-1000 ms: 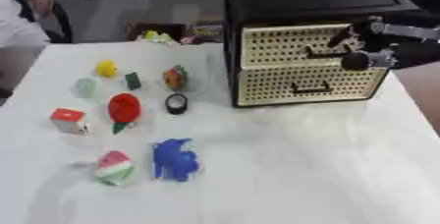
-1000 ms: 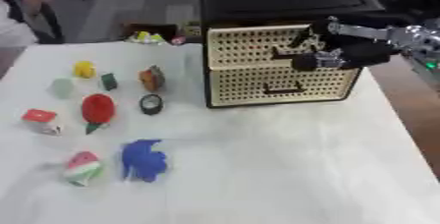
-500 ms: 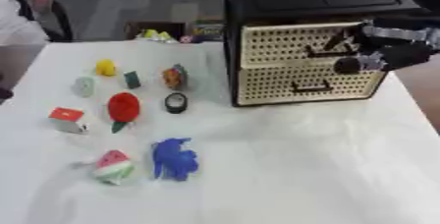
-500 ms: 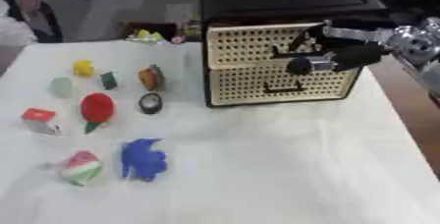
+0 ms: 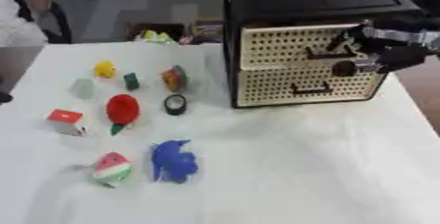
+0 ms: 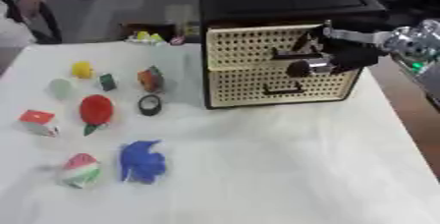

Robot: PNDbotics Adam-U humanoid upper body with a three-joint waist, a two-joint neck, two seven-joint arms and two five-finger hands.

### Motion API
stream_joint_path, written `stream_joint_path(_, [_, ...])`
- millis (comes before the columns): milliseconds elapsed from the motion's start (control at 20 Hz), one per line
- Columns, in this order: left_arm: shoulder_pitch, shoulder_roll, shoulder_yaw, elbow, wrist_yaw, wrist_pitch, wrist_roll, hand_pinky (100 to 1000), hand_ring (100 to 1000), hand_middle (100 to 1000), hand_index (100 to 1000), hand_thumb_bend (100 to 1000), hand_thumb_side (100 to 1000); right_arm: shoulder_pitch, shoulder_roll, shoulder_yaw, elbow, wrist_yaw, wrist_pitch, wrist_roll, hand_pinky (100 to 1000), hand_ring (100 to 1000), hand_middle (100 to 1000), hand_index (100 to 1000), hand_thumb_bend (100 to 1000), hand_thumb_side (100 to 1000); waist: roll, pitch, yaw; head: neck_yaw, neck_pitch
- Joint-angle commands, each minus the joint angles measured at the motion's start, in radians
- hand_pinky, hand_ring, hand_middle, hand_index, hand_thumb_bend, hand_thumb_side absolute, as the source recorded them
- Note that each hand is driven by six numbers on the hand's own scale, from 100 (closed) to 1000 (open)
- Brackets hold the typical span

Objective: Pick up objects from table and place into drawer.

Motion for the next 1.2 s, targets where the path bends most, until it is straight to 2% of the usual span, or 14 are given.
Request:
stream_joint_path(50, [-0.006, 0.004, -0.001, -0.016, -0.005, -0.001, -0.005, 523, 622, 625, 713, 100, 1000, -0.022, -0.019, -0.009, 0.008, 0.021, -0.006, -0.007, 100, 100, 100, 851, 820, 995, -0.002, -0.011, 0.0, -0.001, -0.013])
stream_joint_path(400, [-0.006, 0.002, -0.003, -0.016, -0.006, 0.001, -0.007, 523, 622, 624, 712, 100, 1000, -0.028, -0.018, 0.005, 0.01, 0.06, -0.017, -0.013, 100, 100, 100, 847, 844, 962, -0.004, -0.009, 0.001, -0.003, -0.013])
stream_joint_path(750, [-0.006, 0.002, -0.004, -0.016, -0.005, 0.003, -0.009, 523, 622, 624, 711, 100, 1000, -0.043, -0.009, 0.038, 0.016, 0.071, -0.025, 0.042, 100, 100, 100, 843, 844, 912, -0.007, -0.01, 0.003, -0.004, -0.012])
stream_joint_path(1200, [-0.008, 0.001, -0.006, -0.016, -0.003, 0.005, -0.012, 523, 622, 623, 711, 100, 1000, -0.048, -0.021, 0.08, -0.057, 0.121, -0.028, 0.076, 100, 100, 100, 834, 871, 883, -0.01, -0.009, 0.003, -0.003, -0.011])
